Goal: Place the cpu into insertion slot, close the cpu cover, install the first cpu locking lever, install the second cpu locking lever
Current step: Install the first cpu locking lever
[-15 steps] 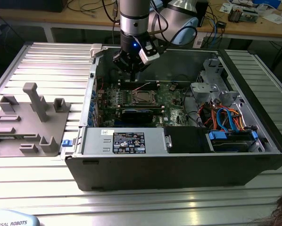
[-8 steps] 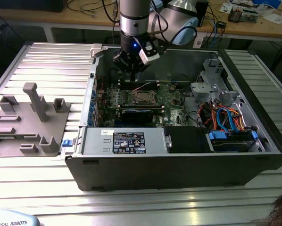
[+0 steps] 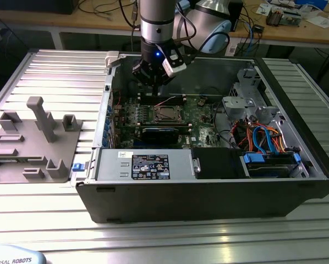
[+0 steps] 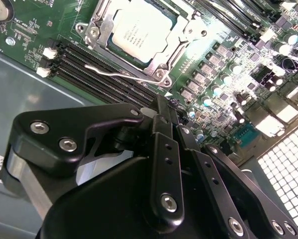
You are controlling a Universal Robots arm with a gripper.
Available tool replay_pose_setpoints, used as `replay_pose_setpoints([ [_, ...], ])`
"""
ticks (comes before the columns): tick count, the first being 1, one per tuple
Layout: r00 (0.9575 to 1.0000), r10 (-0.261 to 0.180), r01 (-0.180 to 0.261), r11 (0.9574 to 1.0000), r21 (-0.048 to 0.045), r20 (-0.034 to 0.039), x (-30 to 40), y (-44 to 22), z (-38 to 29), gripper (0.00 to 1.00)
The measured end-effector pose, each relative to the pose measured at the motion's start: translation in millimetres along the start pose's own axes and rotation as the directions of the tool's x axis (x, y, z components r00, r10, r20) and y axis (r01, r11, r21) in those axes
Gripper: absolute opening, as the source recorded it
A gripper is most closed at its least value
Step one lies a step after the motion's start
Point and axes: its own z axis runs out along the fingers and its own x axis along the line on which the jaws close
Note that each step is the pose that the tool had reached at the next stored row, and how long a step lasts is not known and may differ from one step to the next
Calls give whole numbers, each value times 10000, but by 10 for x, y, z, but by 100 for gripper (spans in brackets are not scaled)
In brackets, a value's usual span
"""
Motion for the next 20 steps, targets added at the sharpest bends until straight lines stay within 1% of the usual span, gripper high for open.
replay_pose_setpoints([
  [15, 10000, -3, 3, 10000, 12, 0, -6, 2, 26, 11],
  [17, 10000, -4, 4, 10000, 14, -1, -7, 2, 91, 11],
  [20, 10000, -4, 4, 10000, 14, -1, -7, 2, 98, 11],
])
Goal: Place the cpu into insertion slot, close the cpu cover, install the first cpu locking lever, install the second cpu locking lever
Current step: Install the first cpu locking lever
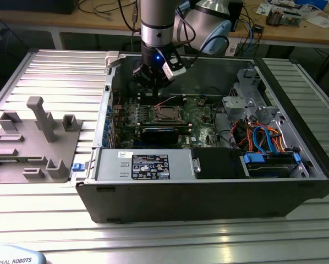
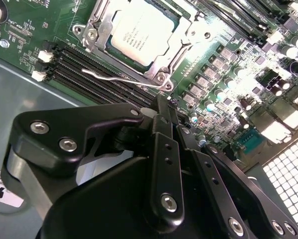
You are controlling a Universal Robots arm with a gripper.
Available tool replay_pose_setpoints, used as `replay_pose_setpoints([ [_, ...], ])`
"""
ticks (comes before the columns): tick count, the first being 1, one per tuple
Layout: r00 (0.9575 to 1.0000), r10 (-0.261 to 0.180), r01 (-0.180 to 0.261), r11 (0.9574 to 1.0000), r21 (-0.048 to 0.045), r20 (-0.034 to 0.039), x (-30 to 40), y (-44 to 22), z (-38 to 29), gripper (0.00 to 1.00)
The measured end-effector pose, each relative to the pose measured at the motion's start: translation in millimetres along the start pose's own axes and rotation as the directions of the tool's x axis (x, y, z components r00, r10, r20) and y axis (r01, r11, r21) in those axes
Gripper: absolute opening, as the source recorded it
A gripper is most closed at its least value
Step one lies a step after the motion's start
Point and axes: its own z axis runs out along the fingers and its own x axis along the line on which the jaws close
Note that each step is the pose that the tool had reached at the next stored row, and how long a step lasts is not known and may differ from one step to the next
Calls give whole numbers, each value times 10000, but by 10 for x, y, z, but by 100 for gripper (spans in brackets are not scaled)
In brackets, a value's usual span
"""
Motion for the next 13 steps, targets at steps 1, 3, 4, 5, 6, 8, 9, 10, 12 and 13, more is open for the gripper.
replay_pose_setpoints([
  [1, 10000, 0, 0, 10000, 0, 0, 0, 0, 2, 11],
  [3, 10000, 1, -1, 10000, 0, 0, 0, 0, 8, 11],
  [4, 10000, 1, -1, 10000, 0, 0, 0, 0, 9, 11],
  [5, 10000, 1, -1, 10000, 1, 0, 0, 0, 9, 11],
  [6, 10000, 1, -1, 10000, 0, 0, -1, 0, 10, 11],
  [8, 10000, 0, 0, 10000, -1, 2, -1, 0, 14, 11],
  [9, 10000, 0, 0, 10000, -1, 1, -3, 1, 16, 11],
  [10, 10000, 0, 0, 10000, 0, 1, -4, 2, 17, 11],
  [12, 10000, 0, 0, 10000, 1, 0, -6, 3, 22, 11],
  [13, 10000, 0, 0, 10000, 2, 0, -7, 3, 24, 11],
])
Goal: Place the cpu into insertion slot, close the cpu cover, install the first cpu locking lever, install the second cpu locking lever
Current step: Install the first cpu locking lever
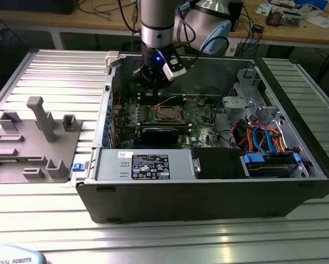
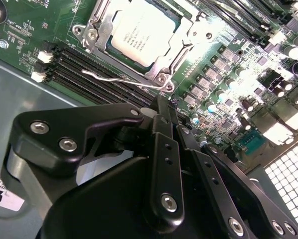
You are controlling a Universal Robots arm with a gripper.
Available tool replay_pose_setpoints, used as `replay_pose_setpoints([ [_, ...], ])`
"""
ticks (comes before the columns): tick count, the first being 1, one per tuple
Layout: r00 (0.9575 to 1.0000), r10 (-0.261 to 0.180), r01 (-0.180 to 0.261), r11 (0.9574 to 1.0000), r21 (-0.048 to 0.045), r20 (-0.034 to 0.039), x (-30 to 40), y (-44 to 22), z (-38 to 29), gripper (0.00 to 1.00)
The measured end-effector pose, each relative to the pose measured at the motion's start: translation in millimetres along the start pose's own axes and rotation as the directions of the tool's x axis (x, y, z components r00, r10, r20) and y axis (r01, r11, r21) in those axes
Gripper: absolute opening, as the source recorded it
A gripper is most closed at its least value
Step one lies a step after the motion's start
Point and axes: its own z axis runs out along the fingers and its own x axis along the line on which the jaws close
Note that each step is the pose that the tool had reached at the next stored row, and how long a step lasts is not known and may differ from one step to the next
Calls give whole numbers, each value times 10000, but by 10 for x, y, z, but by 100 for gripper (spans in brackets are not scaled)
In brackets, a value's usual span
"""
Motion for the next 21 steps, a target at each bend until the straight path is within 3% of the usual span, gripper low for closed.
replay_pose_setpoints([
  [21, 10000, 0, 0, 10000, 13, 0, -38, 26, 36, 11],
])
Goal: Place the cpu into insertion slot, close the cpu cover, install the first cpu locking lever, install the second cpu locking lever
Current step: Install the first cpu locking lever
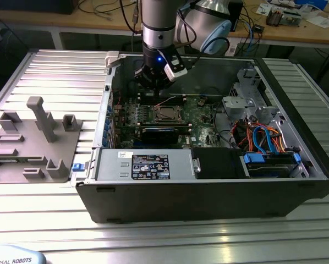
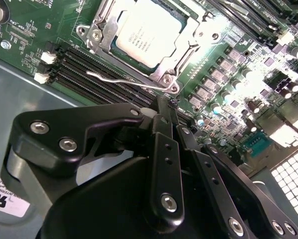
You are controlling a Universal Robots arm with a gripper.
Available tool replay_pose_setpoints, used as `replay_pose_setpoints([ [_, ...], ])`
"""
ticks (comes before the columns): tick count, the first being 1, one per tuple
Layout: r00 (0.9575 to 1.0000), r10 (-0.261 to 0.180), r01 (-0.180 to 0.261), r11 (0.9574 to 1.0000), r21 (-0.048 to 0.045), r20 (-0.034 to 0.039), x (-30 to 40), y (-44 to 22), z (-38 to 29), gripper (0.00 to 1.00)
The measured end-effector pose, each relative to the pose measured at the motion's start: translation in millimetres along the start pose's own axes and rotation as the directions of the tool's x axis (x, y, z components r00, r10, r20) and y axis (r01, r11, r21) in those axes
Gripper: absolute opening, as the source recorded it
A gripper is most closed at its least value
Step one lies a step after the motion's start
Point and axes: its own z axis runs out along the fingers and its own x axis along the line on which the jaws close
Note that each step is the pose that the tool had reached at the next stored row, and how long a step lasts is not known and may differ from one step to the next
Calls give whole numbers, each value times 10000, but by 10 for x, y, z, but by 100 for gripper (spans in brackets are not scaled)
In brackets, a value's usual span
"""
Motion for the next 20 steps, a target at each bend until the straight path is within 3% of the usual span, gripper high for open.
replay_pose_setpoints([
  [16, 10000, -1, 1, 10000, 4, -1, -16, 13, 21, 11],
  [18, 10000, -1, 1, 10000, 6, -1, -18, 17, 63, 11],
  [20, 10000, -1, 1, 10000, 5, -1, -18, 17, 65, 11],
])
